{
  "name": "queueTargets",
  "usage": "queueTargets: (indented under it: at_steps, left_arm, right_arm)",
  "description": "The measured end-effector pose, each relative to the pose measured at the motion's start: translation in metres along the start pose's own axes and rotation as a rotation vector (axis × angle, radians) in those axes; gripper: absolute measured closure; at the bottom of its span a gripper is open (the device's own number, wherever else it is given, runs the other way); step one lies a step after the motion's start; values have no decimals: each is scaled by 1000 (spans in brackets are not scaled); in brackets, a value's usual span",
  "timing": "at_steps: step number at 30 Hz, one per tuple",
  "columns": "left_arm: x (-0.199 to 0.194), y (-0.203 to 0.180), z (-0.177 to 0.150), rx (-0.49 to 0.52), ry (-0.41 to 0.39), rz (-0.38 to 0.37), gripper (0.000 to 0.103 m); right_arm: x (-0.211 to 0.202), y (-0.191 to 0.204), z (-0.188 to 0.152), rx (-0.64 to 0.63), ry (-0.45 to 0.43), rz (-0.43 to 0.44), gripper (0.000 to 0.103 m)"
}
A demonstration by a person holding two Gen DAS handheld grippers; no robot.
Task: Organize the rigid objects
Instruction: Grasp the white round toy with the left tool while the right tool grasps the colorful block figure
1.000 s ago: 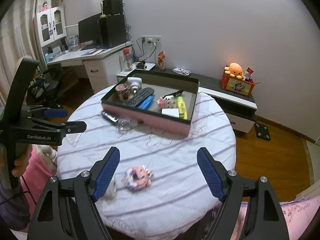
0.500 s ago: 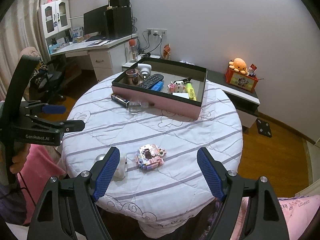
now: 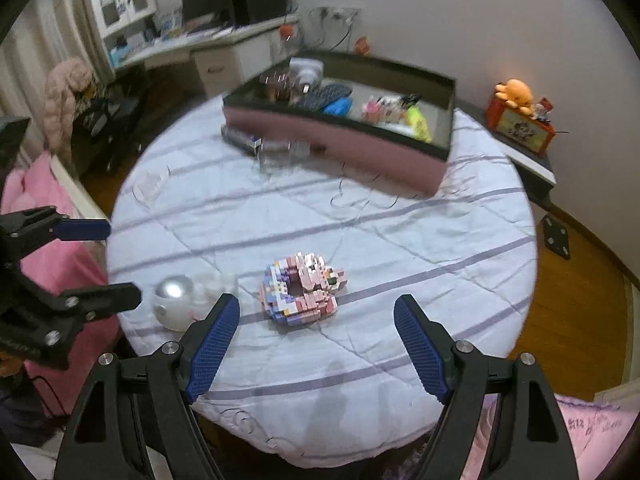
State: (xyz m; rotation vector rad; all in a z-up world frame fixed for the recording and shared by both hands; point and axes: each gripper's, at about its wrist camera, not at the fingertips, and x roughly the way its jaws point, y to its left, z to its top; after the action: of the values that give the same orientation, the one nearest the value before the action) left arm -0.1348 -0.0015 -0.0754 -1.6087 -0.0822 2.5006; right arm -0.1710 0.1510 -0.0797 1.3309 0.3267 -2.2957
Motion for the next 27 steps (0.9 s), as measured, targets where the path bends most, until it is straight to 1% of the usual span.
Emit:
queueTargets:
  at_steps: [6,9,10,12,13,14,16,17,19,21,24,27]
  left_arm:
    - [24,-8,-7,-55,65,25,9]
    - [38,-14,-6,-62,92,43,9]
    - [42,-15,-5,-62,100,49,9]
    - [50,-18,-2,-58,112,43,4]
    - [53,-20,-1,-53,113,39,3]
    - [57,-22,2,-44,112,37,2]
    - [60,-24,5,-27,110,37,1]
    - [63,-26,8,-16,104,38,1]
    - [68,-26,11,-8,102,40,0]
    - [73,-28,13,12,102,51,0]
    - [78,-34,14,73,90,82,0]
    - [79,-37,12,104,80,90,1]
  right_arm:
    - [41,-3,5,-46,75,45,22]
    - [52,-3,8,-54,78,95,22]
    - [56,-2,8,-69,75,95,22]
    - [61,-1,9,-107,52,78,24]
    - [61,-4,9,-102,41,80,35]
    - [60,-9,9,-90,32,78,34]
    - [55,-25,9,-47,28,128,34]
    - [52,-31,7,-34,25,131,34]
    - [47,-39,1,-18,23,109,34]
    - [41,-45,-6,-9,23,110,34]
    - [33,-49,-15,4,21,105,34]
    - [37,-56,-15,17,35,88,34]
